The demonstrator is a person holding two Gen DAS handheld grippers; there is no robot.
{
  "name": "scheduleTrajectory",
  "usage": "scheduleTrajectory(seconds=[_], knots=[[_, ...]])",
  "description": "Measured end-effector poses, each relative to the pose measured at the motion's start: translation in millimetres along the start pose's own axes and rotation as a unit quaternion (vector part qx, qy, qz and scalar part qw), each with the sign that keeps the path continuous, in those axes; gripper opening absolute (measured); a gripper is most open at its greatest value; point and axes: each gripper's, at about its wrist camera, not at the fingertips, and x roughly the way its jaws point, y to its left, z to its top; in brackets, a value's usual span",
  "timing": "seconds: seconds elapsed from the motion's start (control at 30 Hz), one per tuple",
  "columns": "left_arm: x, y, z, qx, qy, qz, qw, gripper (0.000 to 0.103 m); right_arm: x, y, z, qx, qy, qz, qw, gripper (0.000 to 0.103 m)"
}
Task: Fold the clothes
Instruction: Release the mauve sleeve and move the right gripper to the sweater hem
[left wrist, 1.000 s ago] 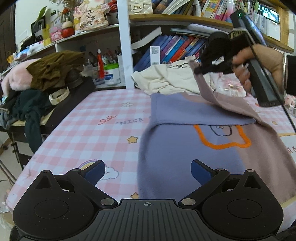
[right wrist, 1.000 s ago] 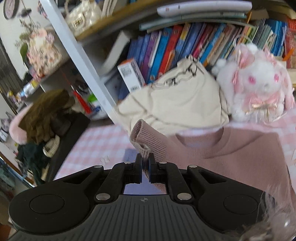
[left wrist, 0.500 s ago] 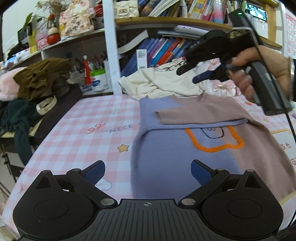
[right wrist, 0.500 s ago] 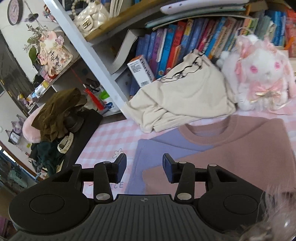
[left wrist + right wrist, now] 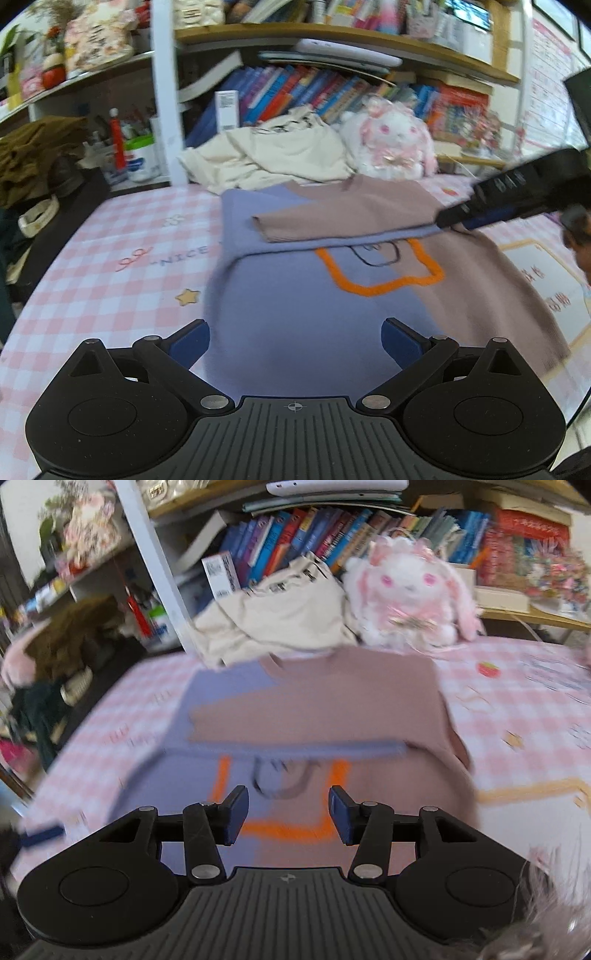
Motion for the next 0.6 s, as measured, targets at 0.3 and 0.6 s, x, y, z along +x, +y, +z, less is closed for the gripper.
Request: scheduleTrajectory(seconds=[0.3, 0.6], knots=[[6, 17, -8, -0.023, 0.060, 0.024, 0.9976, 0.101, -46, -24, -70, 0.003, 0.029, -0.066, 0.997, 0.050], [-4, 53, -28, -0.097, 0.113, 0.011, 0.9888, 0.099, -78, -63, -103, 0.063, 0.046, -0.101, 0.992, 0.051]])
